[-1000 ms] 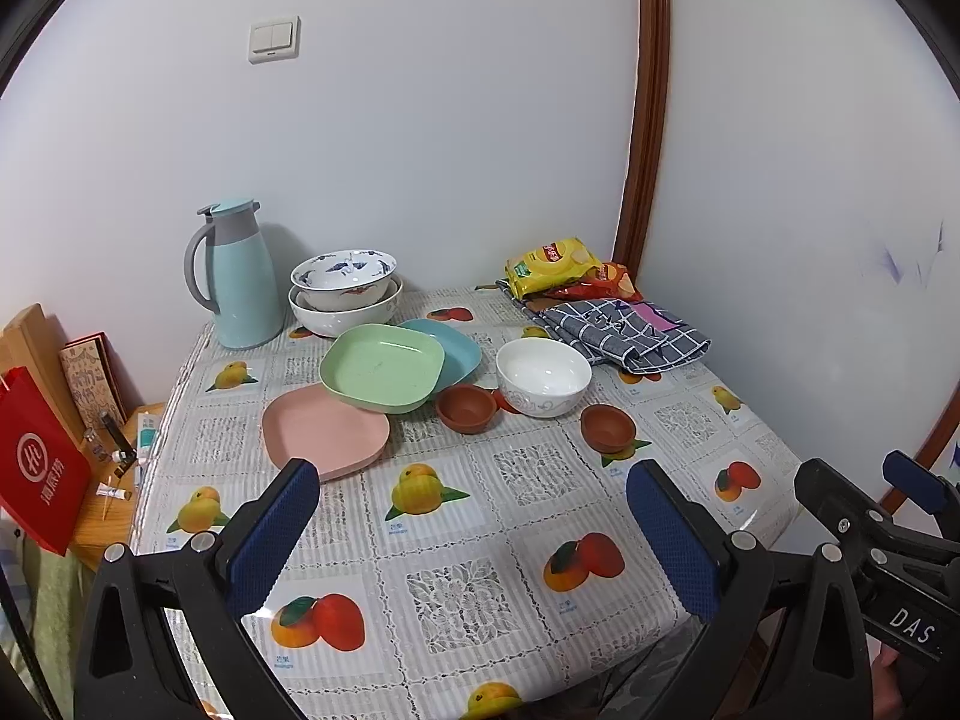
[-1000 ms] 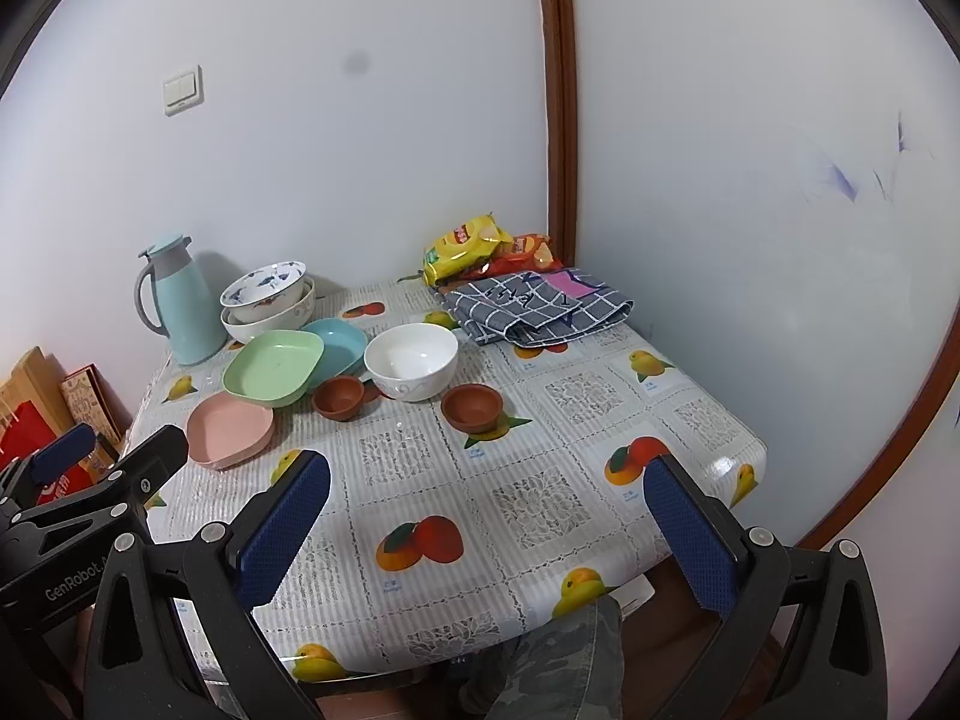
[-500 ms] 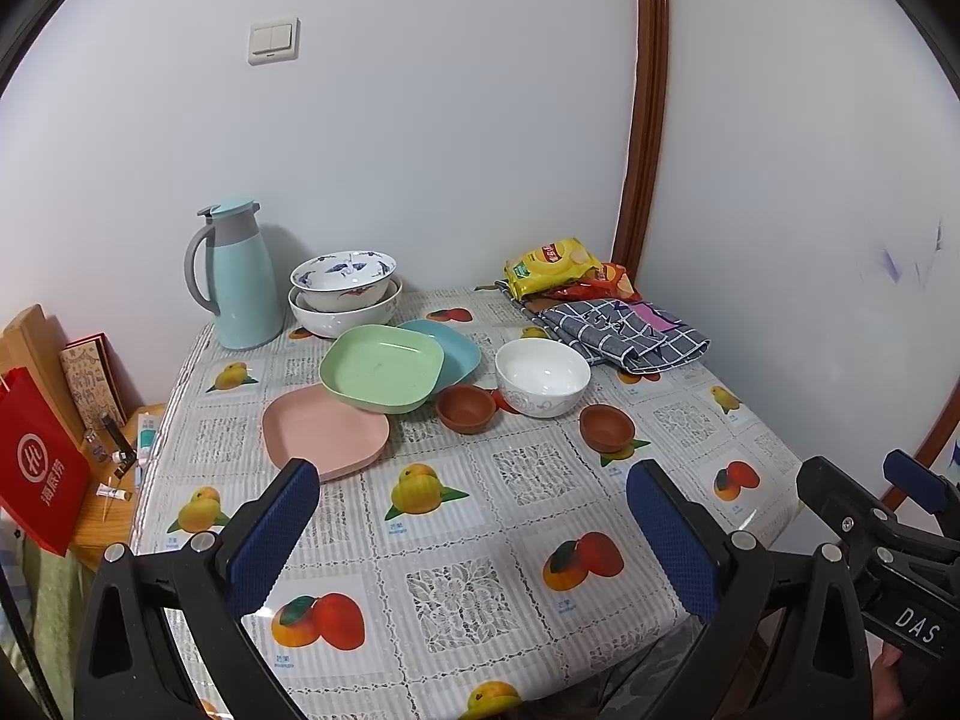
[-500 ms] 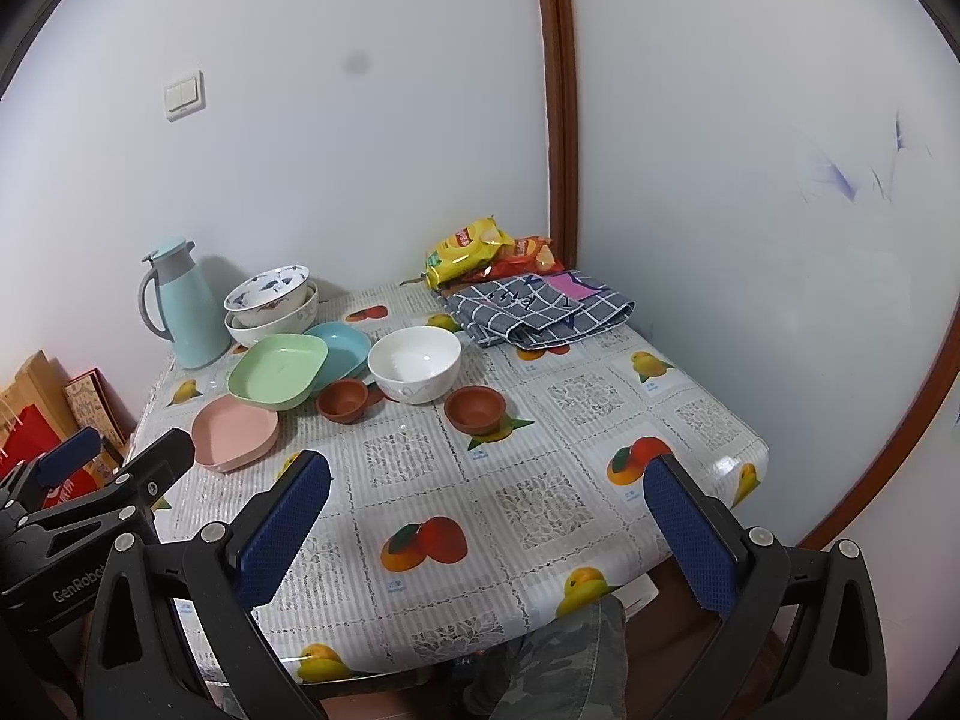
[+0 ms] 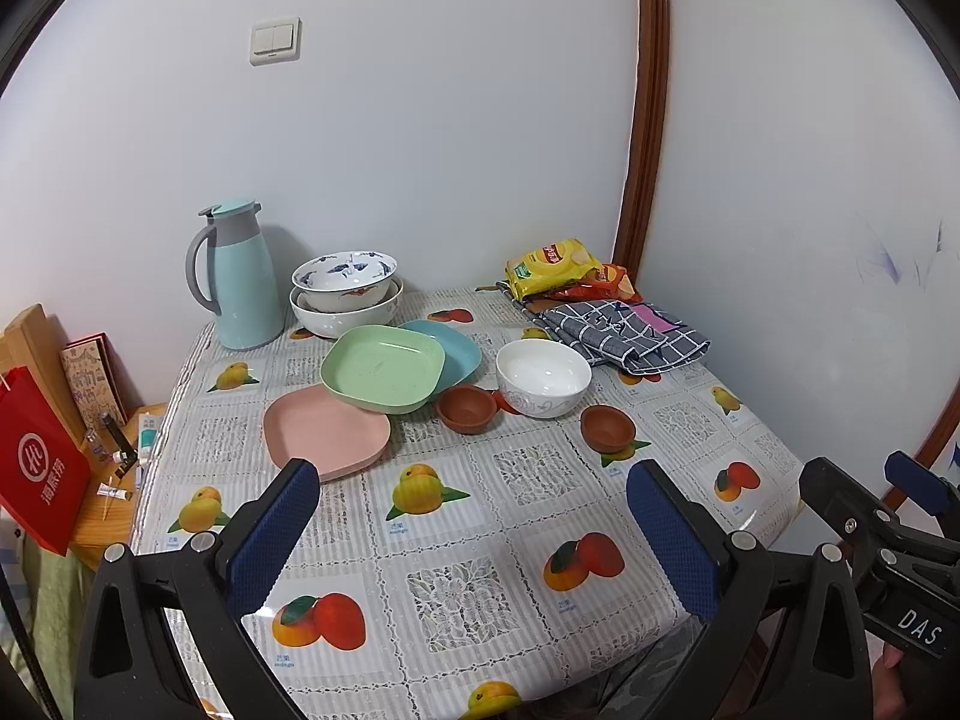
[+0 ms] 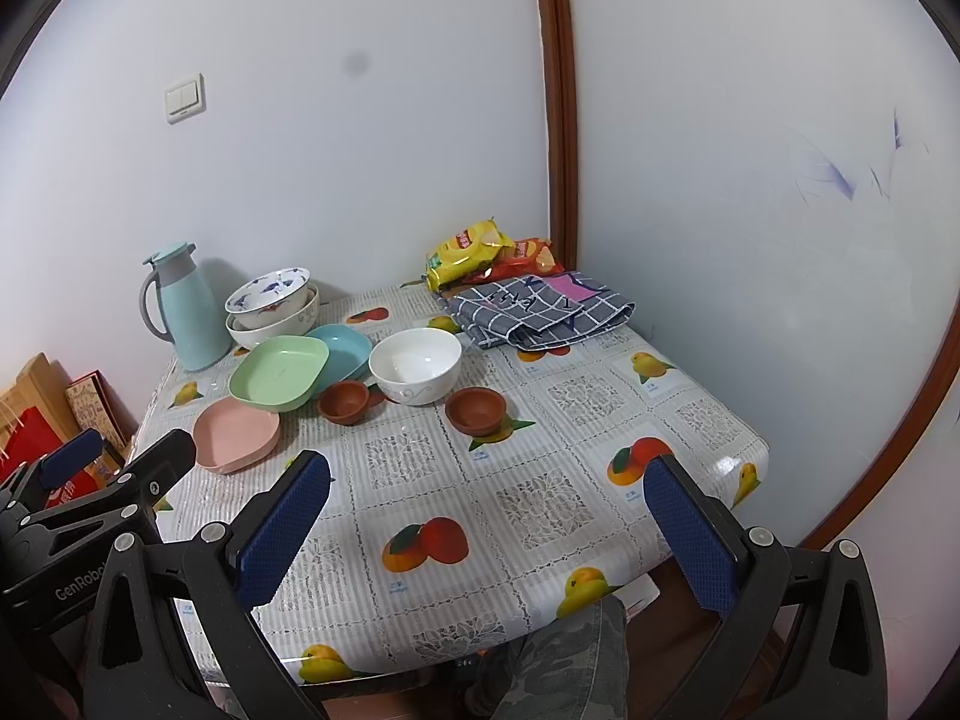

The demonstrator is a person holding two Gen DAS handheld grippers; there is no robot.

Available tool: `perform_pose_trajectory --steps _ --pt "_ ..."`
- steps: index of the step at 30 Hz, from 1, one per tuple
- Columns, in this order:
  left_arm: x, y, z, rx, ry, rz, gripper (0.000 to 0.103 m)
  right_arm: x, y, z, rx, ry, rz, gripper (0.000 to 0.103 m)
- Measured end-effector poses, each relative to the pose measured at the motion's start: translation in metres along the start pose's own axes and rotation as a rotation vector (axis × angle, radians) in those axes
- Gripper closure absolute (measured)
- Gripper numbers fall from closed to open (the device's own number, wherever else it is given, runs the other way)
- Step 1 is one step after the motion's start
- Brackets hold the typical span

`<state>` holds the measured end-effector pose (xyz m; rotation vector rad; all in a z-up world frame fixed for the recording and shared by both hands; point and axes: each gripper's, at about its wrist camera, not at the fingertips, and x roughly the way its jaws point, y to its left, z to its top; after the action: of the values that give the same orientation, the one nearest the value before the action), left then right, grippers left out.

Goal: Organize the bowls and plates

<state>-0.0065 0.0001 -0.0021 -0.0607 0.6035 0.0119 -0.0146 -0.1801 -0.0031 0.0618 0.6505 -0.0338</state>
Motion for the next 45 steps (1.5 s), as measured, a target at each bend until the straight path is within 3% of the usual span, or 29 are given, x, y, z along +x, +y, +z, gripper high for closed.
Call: perform_pose_trajectory --steps 29,45 --pt "0.001 -0.001 0.001 0.0 0.002 0.002 0.0 -0.003 0.003 -0.001 -0.006 -0.007 0.004 0.0" --pt "0.022 -0.001 0.017 0.016 0.022 0.003 0.0 0.015 -0.007 0.011 0.025 0.002 0.006 0.0"
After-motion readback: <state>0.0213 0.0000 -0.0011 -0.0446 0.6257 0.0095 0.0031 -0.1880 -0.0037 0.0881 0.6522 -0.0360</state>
